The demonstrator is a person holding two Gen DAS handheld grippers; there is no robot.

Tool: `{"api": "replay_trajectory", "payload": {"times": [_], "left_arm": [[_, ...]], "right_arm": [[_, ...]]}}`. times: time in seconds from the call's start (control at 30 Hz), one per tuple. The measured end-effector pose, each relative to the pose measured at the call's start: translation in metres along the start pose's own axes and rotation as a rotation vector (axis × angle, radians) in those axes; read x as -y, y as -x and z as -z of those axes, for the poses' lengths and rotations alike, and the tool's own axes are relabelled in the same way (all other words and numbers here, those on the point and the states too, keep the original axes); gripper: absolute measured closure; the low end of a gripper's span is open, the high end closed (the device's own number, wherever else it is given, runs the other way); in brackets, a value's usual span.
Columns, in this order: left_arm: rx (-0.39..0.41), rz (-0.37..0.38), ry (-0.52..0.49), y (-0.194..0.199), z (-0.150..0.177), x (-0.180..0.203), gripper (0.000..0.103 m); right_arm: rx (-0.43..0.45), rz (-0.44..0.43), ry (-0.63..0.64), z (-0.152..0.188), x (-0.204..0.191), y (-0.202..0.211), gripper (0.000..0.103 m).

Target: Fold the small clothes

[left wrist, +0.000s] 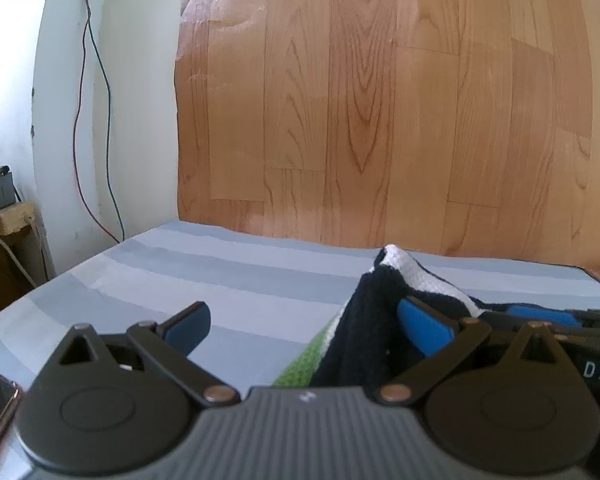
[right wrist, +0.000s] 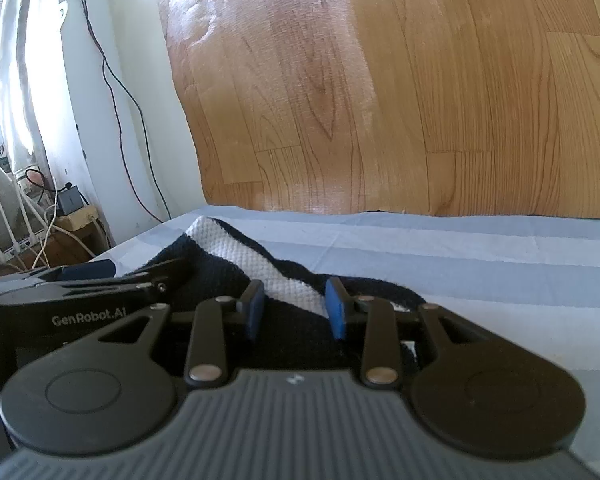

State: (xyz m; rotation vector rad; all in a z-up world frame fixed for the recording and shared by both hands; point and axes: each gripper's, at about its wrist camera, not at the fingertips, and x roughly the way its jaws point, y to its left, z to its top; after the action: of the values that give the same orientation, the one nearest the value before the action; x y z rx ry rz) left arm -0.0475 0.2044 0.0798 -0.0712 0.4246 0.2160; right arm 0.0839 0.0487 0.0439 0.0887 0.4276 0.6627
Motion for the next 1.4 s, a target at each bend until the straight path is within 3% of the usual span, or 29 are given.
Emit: {"api": "replay_trajectory", "payload": {"times": [0.23, 0.6, 0.67, 0.73, 0.8, 1.4], "left_arm": [[-0.034, 0.069, 0.068, -0.006, 0.000, -0.013, 0.000], [0.010, 0.055, 0.043, 0.003, 0.005, -0.012, 0.000], [0.018, 0.049, 0.041, 0.006, 0.005, -0.011, 0.000], [0.023, 0.048, 0.047, 0.008, 0.006, -0.012, 0.000], [0.021, 0.042, 0.057, 0.010, 0.006, -0.013, 0.000], [0.020, -0.047, 0.021, 0.025, 0.011, 0.000, 0.000]], "right_arm": [[-0.001, 0.045, 0.057, 0.000, -0.011, -0.001, 0.064], [-0.006, 0.072, 0.104, -0.001, -0.014, 0.006, 0.060], [-0.013, 0.086, 0.099, -0.003, -0.016, 0.012, 0.055], [-0.013, 0.119, 0.118, -0.002, -0.024, 0.020, 0.033], [-0.012, 0.157, 0.139, -0.001, -0.030, 0.028, 0.019], [-0.032, 0.169, 0.134, 0.004, -0.025, 0.048, 0.019]]}}
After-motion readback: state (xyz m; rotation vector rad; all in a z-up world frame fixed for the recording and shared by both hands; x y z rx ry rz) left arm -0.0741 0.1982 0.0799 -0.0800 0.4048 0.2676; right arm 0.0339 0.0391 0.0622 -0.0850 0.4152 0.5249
